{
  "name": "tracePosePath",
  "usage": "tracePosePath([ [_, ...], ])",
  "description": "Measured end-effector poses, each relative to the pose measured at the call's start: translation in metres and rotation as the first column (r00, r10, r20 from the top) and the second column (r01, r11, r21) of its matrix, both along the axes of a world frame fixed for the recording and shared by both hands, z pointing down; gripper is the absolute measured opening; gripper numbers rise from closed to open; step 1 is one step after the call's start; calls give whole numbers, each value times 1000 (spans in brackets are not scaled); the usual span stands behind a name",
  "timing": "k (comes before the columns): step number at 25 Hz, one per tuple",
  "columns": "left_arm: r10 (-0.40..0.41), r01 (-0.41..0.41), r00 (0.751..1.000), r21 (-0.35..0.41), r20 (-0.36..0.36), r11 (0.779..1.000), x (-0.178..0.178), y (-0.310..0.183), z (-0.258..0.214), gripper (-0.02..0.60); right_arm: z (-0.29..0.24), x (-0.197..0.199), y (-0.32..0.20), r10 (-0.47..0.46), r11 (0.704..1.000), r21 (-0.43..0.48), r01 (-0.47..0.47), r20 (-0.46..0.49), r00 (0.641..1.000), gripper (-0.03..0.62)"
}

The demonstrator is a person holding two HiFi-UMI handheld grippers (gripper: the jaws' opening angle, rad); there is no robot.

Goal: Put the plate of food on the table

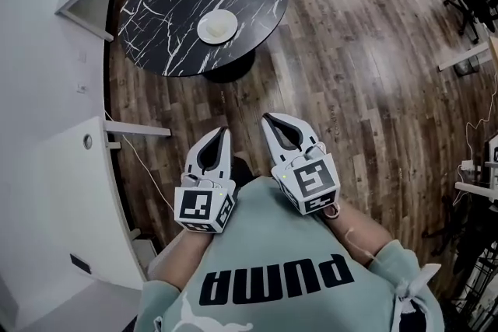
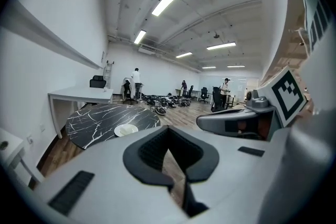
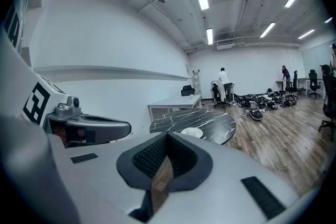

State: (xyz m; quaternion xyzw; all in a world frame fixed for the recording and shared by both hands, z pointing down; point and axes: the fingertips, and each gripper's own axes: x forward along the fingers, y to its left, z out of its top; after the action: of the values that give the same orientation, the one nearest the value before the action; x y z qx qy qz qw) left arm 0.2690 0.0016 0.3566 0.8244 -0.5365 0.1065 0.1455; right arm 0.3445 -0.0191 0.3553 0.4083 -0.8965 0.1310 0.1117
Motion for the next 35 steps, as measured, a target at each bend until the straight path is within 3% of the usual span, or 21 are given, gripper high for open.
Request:
tracePosePath([
  [8,-97,96,994,22,43,995,2,26,0,6,-2,9,17,-49,998,26,50,-11,999,8],
  [18,-235,235,971,11,32,972,-15,45,16,6,17,5,31,-110,994,13,110,-40,993,6],
  [35,-207,205,977,30,50,978,-15,37,11,6,14,7,25,-68,997,27,68,-28,997,6],
])
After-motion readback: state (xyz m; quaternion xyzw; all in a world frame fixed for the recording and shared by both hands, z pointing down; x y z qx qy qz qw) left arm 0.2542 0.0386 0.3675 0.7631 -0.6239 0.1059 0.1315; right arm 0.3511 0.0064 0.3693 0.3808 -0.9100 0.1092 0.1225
